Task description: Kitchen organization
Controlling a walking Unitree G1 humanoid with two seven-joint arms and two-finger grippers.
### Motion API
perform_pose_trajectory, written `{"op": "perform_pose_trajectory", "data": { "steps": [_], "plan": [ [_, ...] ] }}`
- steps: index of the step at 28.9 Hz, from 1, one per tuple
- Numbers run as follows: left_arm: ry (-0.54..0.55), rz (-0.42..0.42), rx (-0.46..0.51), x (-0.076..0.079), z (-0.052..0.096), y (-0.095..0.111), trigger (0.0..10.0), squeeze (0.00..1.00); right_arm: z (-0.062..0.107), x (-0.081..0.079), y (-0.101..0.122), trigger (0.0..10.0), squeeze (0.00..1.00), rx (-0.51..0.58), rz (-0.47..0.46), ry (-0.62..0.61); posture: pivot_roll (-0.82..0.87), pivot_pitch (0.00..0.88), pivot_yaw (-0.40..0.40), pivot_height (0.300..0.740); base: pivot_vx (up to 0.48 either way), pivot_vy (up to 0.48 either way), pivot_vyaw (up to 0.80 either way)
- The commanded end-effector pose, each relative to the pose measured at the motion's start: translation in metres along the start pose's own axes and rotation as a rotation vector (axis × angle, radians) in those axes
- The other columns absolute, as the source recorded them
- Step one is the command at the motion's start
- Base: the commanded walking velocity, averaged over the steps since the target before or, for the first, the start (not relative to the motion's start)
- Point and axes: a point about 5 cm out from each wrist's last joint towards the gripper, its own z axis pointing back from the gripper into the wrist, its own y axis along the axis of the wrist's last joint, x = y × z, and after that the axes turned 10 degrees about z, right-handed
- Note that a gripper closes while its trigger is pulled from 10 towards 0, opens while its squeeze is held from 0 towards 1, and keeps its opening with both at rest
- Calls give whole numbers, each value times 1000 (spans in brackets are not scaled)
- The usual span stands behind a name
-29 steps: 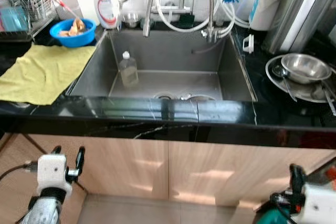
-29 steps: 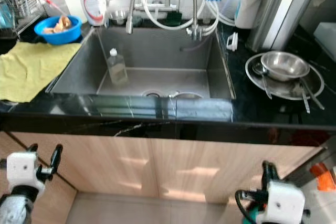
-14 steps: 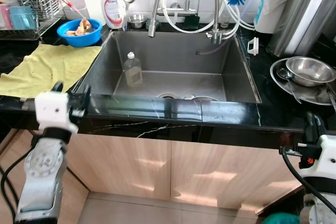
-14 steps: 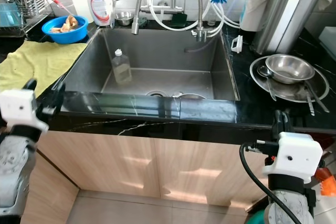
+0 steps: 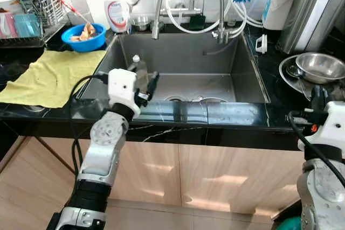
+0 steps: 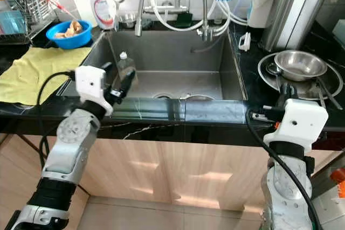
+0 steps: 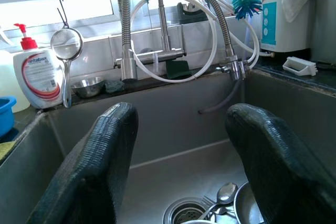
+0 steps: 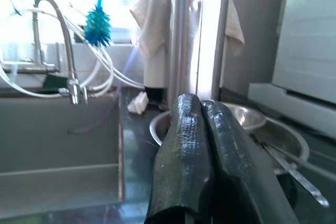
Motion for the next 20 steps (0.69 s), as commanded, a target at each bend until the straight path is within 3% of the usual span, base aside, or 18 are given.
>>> {"op": "perform_pose_trajectory", "data": {
  "steps": [1,3,8,11,15,18,20],
  "plan": [
    [2,22,9,-1,-3,1,10000,0,-2,-1,-6,10000,0,-43,-19,-15,-151,0,96,740,0,0,0],
    [-12,43,-2,4,-5,-3,10000,0,-10,-3,-14,10000,0,-98,-68,-29,-146,0,96,740,0,0,0],
    [8,84,-30,2,-2,-13,10000,0,-11,-12,-12,10000,0,-97,-89,7,-148,0,98,740,0,0,0],
    [68,119,-64,-5,5,-25,10000,0,0,-27,-10,10000,0,-101,-102,65,-162,0,98,740,0,0,0],
    [121,128,-68,-11,13,-30,10000,0,13,-32,-10,10000,0,-103,-128,77,-162,0,98,740,0,0,0],
    [174,129,-59,-21,26,-32,10000,0,26,-36,-10,10000,0,-78,-73,134,-162,0,104,740,0,0,0],
    [194,111,-51,-27,34,-32,10000,0,33,-38,-12,10000,0,-90,-105,140,-162,0,104,740,0,0,0]
  ]
}}
